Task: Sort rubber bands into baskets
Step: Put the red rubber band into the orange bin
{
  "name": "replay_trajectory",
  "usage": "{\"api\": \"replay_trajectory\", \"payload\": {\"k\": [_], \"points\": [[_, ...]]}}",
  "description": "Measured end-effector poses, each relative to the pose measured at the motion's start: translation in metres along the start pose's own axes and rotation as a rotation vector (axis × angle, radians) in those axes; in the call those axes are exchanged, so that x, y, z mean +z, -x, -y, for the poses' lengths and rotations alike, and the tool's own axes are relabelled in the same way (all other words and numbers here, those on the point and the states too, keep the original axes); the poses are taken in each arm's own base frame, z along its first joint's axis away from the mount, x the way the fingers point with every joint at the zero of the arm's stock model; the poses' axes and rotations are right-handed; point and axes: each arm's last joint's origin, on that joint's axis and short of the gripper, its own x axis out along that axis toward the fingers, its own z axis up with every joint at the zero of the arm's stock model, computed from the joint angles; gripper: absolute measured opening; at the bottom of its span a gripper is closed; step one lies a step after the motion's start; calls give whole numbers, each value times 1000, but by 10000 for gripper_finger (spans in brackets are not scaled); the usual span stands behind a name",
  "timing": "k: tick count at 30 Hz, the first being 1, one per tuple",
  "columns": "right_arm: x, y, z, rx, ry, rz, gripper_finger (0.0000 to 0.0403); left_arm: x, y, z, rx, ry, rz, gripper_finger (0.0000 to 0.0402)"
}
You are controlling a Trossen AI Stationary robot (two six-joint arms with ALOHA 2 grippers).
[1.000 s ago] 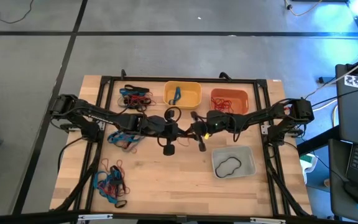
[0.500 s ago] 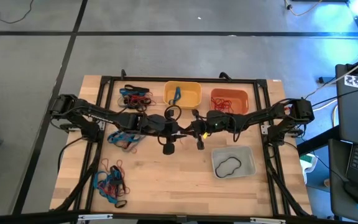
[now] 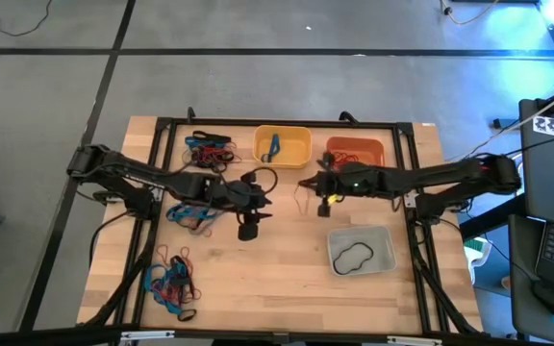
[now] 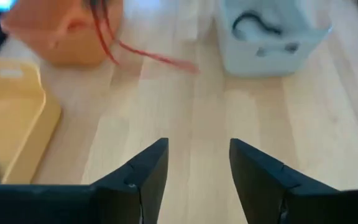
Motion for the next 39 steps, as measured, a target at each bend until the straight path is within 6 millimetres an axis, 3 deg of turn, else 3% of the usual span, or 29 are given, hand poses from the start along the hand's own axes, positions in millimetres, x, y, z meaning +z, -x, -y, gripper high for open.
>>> {"api": "replay_trajectory", "payload": {"k": [6,13,23,28,34,39], "points": [[4,33,12,-156,43,-68,4,-22,-7,-1,22,58,-49,168],[-1,51,28,-348,106,-177,5,-48,-14,-3,50,120,-100,169],[-36,55,85,-551,-39,-425,5,-67,-18,-4,70,162,-147,169],[-48,56,105,-512,-179,-429,5,-68,-18,-4,70,164,-148,169],[-63,50,112,-438,-293,-495,13,-68,-18,-4,70,168,-148,169],[-75,39,110,-427,-326,-578,78,-68,-18,-4,71,169,-148,169]]}}
